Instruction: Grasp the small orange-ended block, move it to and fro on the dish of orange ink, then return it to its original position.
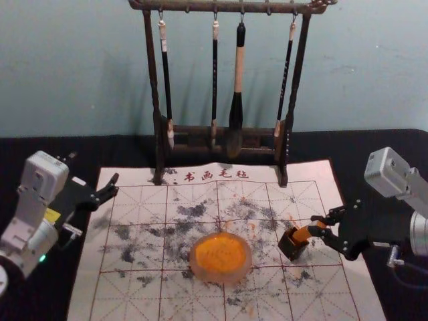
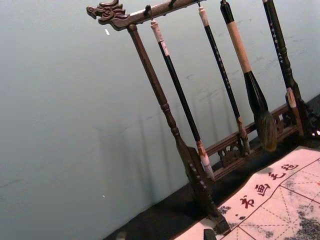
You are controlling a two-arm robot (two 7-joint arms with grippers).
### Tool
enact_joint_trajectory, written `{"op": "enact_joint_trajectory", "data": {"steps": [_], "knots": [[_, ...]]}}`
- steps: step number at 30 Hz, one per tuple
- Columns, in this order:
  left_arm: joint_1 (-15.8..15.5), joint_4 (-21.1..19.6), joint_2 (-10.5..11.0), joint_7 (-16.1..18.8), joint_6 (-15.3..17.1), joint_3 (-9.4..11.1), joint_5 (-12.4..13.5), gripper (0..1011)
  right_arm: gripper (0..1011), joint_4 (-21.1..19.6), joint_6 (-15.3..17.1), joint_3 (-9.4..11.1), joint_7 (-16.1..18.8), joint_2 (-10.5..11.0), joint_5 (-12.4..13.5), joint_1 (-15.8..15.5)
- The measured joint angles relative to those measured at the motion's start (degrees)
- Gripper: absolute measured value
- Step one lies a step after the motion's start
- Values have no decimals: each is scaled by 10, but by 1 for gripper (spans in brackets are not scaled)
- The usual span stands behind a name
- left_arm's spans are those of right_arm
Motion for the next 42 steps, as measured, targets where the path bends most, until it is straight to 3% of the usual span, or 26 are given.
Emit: {"op": "enact_joint_trajectory", "data": {"steps": [25,42], "knots": [[0,0,0,0,0,0,0,1001,111,21,41,-20,4,-16,5,19],[0,0,0,0,0,0,0,1001,111,49,49,-35,7,-29,3,35]]}}
